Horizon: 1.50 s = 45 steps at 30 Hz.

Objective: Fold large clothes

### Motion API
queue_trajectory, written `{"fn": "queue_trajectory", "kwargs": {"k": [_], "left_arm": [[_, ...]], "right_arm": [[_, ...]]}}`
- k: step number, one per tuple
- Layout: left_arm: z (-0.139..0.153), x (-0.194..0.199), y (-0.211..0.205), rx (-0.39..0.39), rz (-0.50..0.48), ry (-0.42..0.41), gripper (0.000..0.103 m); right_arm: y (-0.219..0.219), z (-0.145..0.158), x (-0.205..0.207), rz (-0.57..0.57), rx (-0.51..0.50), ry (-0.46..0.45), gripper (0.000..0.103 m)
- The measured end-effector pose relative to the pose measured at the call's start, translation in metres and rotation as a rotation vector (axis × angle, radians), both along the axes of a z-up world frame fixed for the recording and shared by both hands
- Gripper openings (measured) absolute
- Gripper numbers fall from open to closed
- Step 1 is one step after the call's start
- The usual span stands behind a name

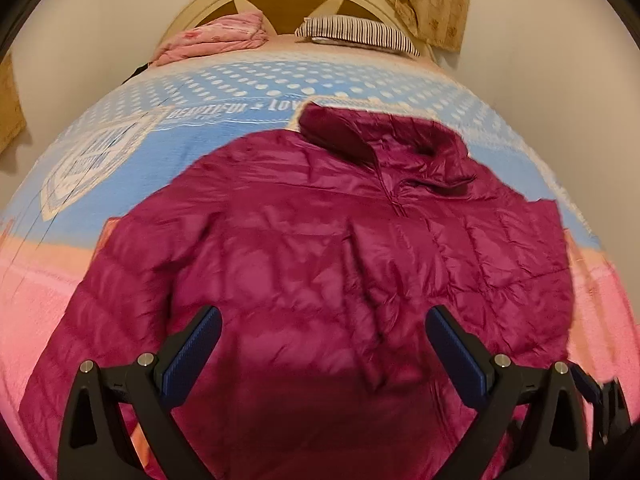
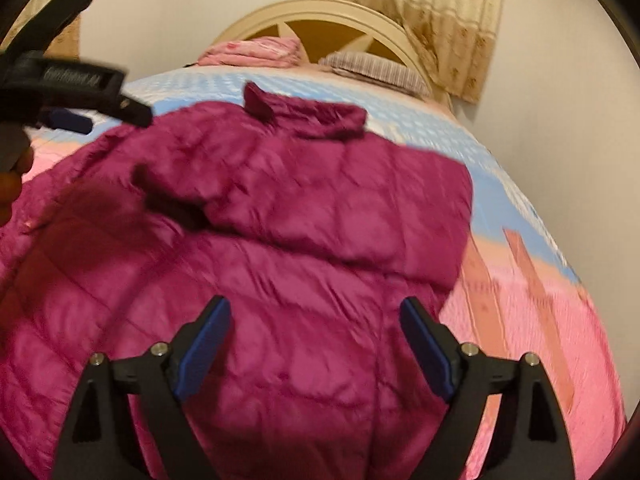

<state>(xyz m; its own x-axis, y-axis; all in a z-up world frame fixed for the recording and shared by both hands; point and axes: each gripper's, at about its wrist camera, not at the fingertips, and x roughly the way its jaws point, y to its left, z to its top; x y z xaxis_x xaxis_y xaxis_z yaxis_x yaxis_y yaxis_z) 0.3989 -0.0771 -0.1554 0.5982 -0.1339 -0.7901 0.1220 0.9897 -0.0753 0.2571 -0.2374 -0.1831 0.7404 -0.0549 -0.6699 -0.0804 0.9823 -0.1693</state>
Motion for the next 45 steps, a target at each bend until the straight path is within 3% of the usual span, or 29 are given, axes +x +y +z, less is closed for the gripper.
{"fn": "queue_trajectory", "kwargs": {"k": [1, 3, 6, 9, 12, 19, 26, 28, 30, 35, 37, 40, 43, 45], "left_arm": [[-0.006, 0.006, -0.007, -0.007, -0.005, 0.018, 0.095], [-0.017, 0.015, -0.015, -0.024, -0.019, 0.067, 0.056], [-0.027, 0.023, -0.025, -0.053, -0.044, 0.108, 0.025], [-0.025, 0.014, -0.031, -0.017, -0.053, 0.060, 0.015], [-0.016, -0.001, -0.025, -0.010, -0.066, 0.023, 0.012], [-0.008, -0.034, 0.005, 0.024, -0.047, 0.015, 0.012], [-0.019, -0.050, 0.009, 0.124, -0.037, -0.020, 0.015], [-0.022, -0.048, 0.004, 0.171, -0.033, -0.020, 0.027], [-0.017, -0.048, 0.000, 0.242, -0.019, -0.057, 0.055], [0.022, -0.061, 0.014, 0.259, 0.058, -0.262, 0.084], [0.031, -0.062, 0.016, 0.254, 0.064, -0.308, 0.085], [0.033, -0.051, 0.005, 0.241, 0.046, -0.299, 0.085], [0.021, -0.036, -0.011, 0.225, 0.037, -0.249, 0.085], [0.007, -0.024, -0.023, 0.243, 0.036, -0.223, 0.085]], "right_arm": [[-0.002, -0.004, 0.001, -0.007, 0.012, 0.013, 0.088], [-0.006, -0.005, 0.000, -0.012, 0.019, 0.014, 0.089], [-0.003, -0.008, 0.002, -0.013, 0.004, 0.024, 0.098], [0.000, -0.012, 0.005, -0.011, -0.004, 0.044, 0.098], [-0.004, -0.013, 0.004, -0.012, 0.017, 0.045, 0.098], [-0.007, -0.015, 0.005, -0.015, 0.030, 0.055, 0.098], [-0.008, -0.017, 0.006, -0.016, 0.032, 0.065, 0.098], [-0.008, -0.017, 0.007, -0.017, 0.030, 0.067, 0.098], [-0.008, -0.017, 0.008, -0.016, 0.033, 0.069, 0.098], [-0.025, 0.000, -0.003, -0.010, 0.144, 0.047, 0.098], [-0.041, 0.013, -0.008, -0.022, 0.219, 0.036, 0.095], [-0.070, 0.035, -0.003, -0.069, 0.309, 0.004, 0.088], [-0.089, 0.051, 0.020, -0.140, 0.283, -0.025, 0.080], [-0.096, 0.053, 0.043, -0.159, 0.281, -0.017, 0.080]]}}
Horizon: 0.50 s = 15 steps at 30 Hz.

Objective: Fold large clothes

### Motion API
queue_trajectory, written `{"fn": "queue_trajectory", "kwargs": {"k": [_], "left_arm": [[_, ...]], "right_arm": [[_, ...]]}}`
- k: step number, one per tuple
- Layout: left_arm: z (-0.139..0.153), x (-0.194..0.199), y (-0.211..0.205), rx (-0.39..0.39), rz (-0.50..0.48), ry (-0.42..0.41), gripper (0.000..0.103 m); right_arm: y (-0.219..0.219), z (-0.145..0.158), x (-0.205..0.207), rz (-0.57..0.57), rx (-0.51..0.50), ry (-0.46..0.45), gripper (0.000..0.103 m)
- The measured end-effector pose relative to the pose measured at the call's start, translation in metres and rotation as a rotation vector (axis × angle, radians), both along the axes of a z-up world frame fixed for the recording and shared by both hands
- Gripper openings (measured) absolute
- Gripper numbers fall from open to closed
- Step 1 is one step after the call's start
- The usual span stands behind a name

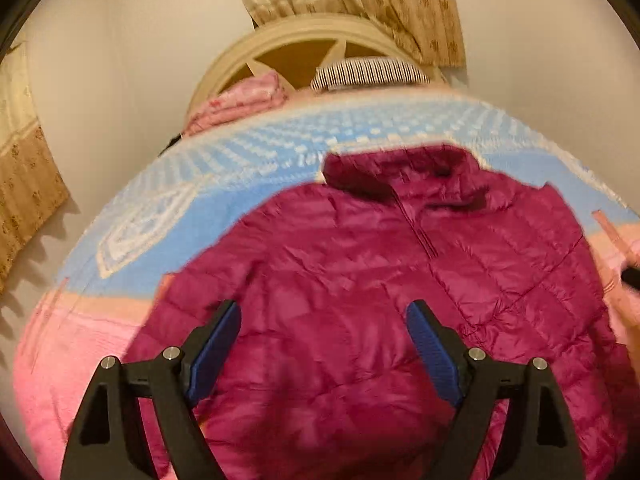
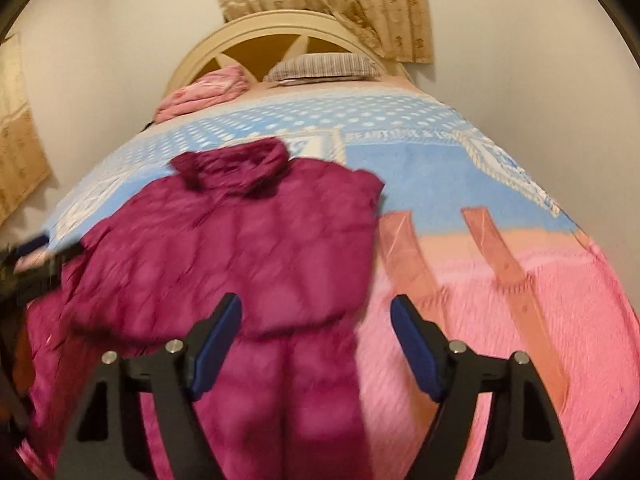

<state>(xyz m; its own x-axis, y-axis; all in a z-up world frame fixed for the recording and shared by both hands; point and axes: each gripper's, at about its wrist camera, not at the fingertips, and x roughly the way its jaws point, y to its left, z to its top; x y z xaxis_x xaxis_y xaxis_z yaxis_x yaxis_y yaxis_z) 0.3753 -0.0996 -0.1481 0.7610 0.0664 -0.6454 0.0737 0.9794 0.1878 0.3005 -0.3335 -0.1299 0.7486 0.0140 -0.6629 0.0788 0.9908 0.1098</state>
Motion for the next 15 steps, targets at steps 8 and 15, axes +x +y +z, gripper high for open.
{"fn": "queue_trajectory", "kwargs": {"k": [8, 15], "left_arm": [[-0.060, 0.029, 0.003, 0.004, 0.044, 0.131, 0.085], [-0.073, 0.034, 0.002, -0.011, 0.036, 0.143, 0.091]], "right_arm": [[0.011, -0.033, 0.071, 0.028, -0.021, 0.056, 0.079], [0.013, -0.071, 0.078, 0.037, -0.042, 0.137, 0.079]]}}
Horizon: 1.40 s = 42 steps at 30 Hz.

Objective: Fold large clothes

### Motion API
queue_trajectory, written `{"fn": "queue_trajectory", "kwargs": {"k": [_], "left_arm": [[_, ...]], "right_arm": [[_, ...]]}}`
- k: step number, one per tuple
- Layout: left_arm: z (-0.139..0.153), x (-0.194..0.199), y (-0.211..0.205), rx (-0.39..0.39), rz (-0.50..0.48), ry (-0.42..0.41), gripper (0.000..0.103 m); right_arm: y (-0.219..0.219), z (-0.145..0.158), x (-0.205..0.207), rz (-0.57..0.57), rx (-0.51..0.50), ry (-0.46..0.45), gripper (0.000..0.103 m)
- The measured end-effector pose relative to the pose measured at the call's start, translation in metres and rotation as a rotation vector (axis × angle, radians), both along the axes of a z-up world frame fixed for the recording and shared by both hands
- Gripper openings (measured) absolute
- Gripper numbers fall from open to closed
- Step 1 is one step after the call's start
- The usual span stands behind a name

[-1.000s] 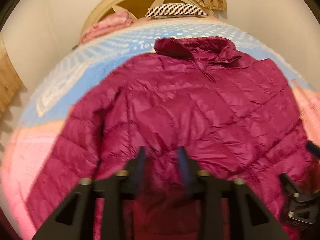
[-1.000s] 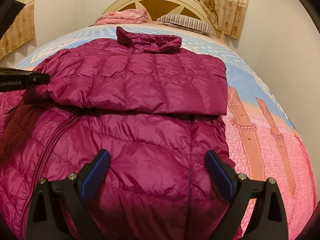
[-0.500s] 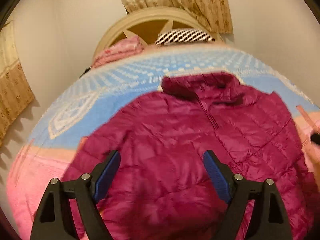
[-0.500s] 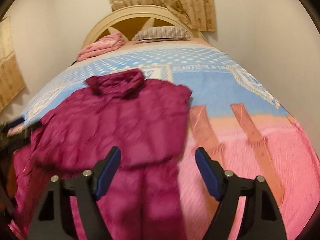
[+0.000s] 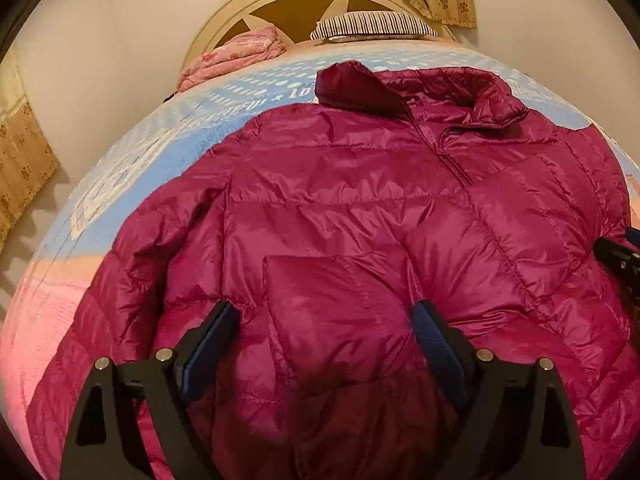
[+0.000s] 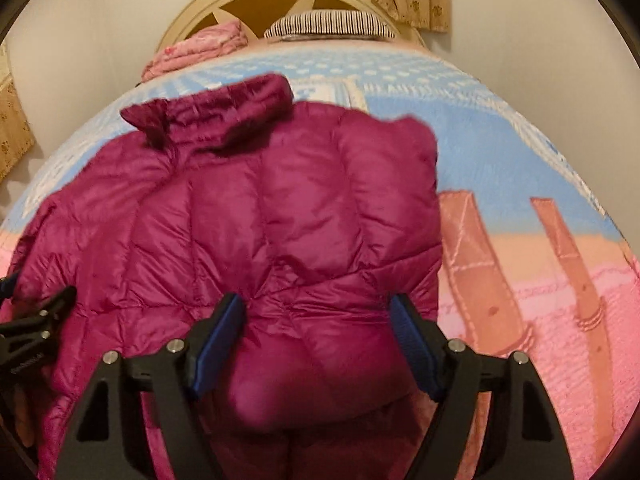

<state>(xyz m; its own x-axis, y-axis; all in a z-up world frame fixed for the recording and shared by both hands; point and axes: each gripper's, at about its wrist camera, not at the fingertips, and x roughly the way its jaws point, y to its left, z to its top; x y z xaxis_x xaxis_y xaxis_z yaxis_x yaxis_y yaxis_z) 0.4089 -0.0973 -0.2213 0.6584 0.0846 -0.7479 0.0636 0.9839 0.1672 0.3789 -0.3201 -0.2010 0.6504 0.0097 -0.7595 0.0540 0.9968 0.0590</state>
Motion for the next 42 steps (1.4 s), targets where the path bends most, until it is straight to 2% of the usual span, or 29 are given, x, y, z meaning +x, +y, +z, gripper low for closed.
{"fn": "queue_trajectory", "kwargs": {"k": [7, 11, 15, 17, 21, 24, 36, 42], "left_arm": [[-0.002, 0.003, 0.003, -0.032, 0.010, 0.003, 0.094], [-0.002, 0.003, 0.004, -0.050, 0.011, 0.007, 0.094], [-0.002, 0.000, 0.008, -0.069, 0.012, 0.012, 0.094], [-0.002, 0.001, 0.009, -0.082, 0.014, 0.015, 0.095], [-0.002, 0.000, 0.010, -0.092, 0.014, 0.018, 0.095], [-0.002, 0.001, 0.010, -0.089, 0.014, 0.019, 0.095], [-0.004, 0.001, 0.008, -0.066, 0.019, 0.018, 0.096], [-0.003, 0.004, 0.010, -0.094, 0.014, 0.045, 0.097]], "right_arm": [[0.008, 0.002, 0.001, -0.001, -0.067, 0.022, 0.080], [0.017, 0.031, -0.017, -0.015, -0.059, -0.033, 0.080], [0.050, 0.048, -0.025, 0.072, -0.088, -0.068, 0.083], [0.060, 0.040, -0.020, 0.112, -0.072, -0.046, 0.083], [0.066, 0.011, -0.012, 0.112, -0.064, 0.012, 0.083], [0.065, -0.003, -0.011, 0.105, -0.071, 0.016, 0.085], [0.071, -0.008, -0.009, 0.099, -0.106, 0.021, 0.089], [0.073, -0.008, -0.009, 0.097, -0.116, 0.019, 0.090]]}}
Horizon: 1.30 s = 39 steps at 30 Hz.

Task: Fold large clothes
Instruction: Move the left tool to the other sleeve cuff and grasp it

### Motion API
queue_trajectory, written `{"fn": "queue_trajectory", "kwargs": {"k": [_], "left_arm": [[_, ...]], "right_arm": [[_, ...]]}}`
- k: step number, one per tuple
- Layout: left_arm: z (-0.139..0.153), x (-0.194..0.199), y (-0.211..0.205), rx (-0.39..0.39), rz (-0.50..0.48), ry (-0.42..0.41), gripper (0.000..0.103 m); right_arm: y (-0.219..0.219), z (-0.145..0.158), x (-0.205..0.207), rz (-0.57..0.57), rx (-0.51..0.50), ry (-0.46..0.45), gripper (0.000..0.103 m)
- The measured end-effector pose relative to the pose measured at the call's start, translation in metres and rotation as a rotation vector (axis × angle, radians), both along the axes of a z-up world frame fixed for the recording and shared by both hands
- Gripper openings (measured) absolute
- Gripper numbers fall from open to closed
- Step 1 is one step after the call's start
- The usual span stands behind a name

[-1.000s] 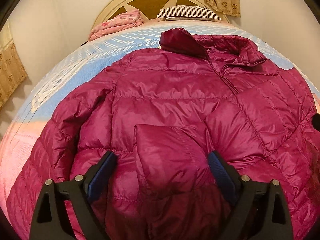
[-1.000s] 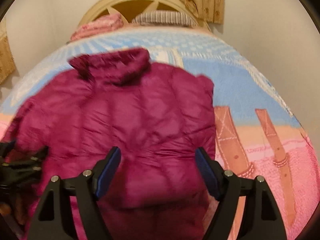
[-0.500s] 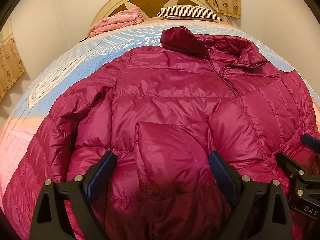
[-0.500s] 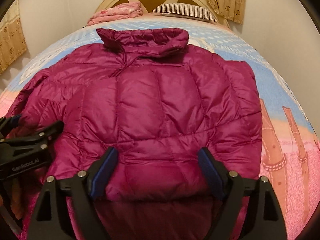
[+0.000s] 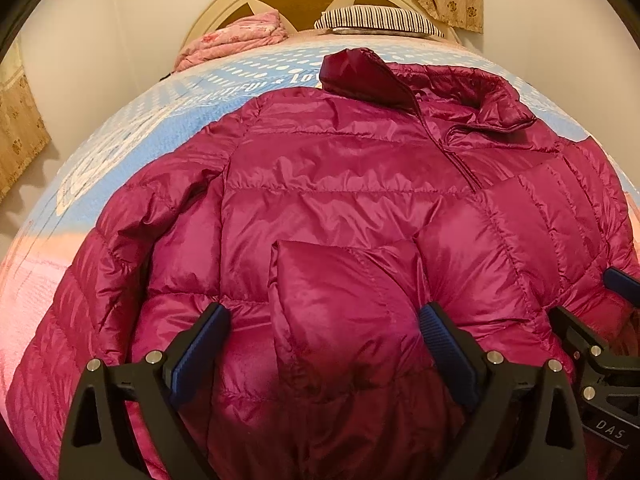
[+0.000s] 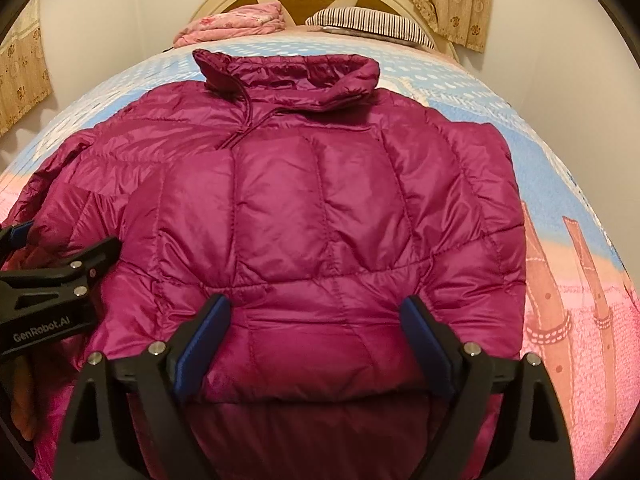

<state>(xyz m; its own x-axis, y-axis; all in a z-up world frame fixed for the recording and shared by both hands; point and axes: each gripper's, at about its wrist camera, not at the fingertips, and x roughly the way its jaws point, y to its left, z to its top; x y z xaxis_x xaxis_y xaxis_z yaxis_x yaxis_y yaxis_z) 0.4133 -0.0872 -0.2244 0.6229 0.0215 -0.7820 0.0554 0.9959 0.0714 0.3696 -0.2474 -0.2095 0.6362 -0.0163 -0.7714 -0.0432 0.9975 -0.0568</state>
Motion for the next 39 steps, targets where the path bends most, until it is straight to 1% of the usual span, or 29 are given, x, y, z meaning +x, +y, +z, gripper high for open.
{"fn": "queue_trajectory", "kwargs": {"k": [2, 3, 4, 6, 8, 10, 12, 14, 16, 19, 20, 23, 27, 28, 29, 30, 32, 33, 35, 37, 38, 39], "left_arm": [[0.006, -0.002, 0.002, 0.000, -0.007, 0.003, 0.097], [0.011, -0.005, 0.004, 0.016, -0.006, -0.006, 0.097], [0.016, -0.009, 0.007, 0.025, -0.004, -0.018, 0.097], [0.035, -0.023, 0.021, 0.014, -0.010, -0.059, 0.097], [0.055, -0.039, 0.041, 0.034, -0.007, -0.108, 0.097], [0.067, -0.050, 0.061, 0.066, 0.003, -0.140, 0.097], [0.073, -0.059, 0.096, 0.107, 0.056, -0.146, 0.097], [0.072, -0.064, 0.131, 0.132, 0.124, -0.136, 0.097], [0.068, -0.074, 0.169, 0.186, 0.213, -0.128, 0.097], [0.062, -0.099, 0.215, 0.170, 0.297, -0.115, 0.097], [0.059, -0.111, 0.232, 0.161, 0.326, -0.099, 0.097], [0.053, -0.138, 0.263, 0.155, 0.357, -0.069, 0.097], [0.042, -0.158, 0.285, 0.148, 0.377, -0.051, 0.097], [0.039, -0.160, 0.290, 0.148, 0.389, -0.047, 0.097], [0.038, -0.162, 0.286, 0.145, 0.397, -0.046, 0.097], [0.035, -0.161, 0.290, 0.133, 0.405, -0.044, 0.097], [0.029, -0.153, 0.298, 0.125, 0.422, -0.035, 0.097], [0.028, -0.150, 0.299, 0.127, 0.437, -0.039, 0.097], [0.028, -0.136, 0.303, 0.124, 0.481, -0.042, 0.097], [0.032, -0.126, 0.304, 0.084, 0.508, -0.054, 0.097], [0.035, -0.120, 0.305, 0.057, 0.519, -0.064, 0.097], [0.035, -0.114, 0.305, 0.048, 0.526, -0.060, 0.097]], "right_arm": [[0.000, 0.000, 0.000, 0.000, -0.002, -0.001, 0.090], [0.000, 0.000, 0.000, 0.000, 0.001, 0.000, 0.090], [0.000, 0.000, -0.001, 0.000, 0.000, -0.001, 0.090], [-0.001, 0.000, -0.001, 0.000, -0.002, -0.002, 0.090], [-0.001, 0.000, -0.001, 0.000, 0.002, -0.002, 0.091], [-0.002, 0.000, 0.000, 0.000, 0.003, -0.003, 0.091], [-0.001, 0.000, 0.000, -0.001, 0.002, -0.005, 0.091], [0.000, 0.000, 0.000, -0.002, -0.003, -0.007, 0.091], [0.001, 0.000, -0.001, -0.003, -0.009, -0.009, 0.091], [0.001, 0.000, -0.001, -0.003, -0.015, -0.011, 0.091], [0.001, 0.000, -0.001, -0.003, -0.015, -0.011, 0.091], [0.000, 0.002, -0.001, 0.000, 0.000, -0.007, 0.091], [-0.002, 0.017, -0.014, -0.014, 0.034, -0.035, 0.091], [-0.001, 0.023, -0.017, -0.008, 0.042, -0.056, 0.091], [-0.003, 0.033, -0.021, -0.001, 0.042, -0.093, 0.090], [-0.006, 0.044, -0.022, -0.003, 0.028, -0.128, 0.090], [-0.022, 0.064, -0.015, -0.048, 0.022, -0.166, 0.089], [-0.033, 0.070, -0.006, -0.076, 0.040, -0.162, 0.088], [-0.055, 0.073, 0.014, -0.139, 0.062, -0.156, 0.077], [-0.074, 0.067, 0.036, -0.197, 0.051, -0.154, 0.074], [-0.080, 0.061, 0.044, -0.212, 0.057, -0.142, 0.069], [-0.083, 0.055, 0.052, -0.217, 0.067, -0.126, 0.067]]}}
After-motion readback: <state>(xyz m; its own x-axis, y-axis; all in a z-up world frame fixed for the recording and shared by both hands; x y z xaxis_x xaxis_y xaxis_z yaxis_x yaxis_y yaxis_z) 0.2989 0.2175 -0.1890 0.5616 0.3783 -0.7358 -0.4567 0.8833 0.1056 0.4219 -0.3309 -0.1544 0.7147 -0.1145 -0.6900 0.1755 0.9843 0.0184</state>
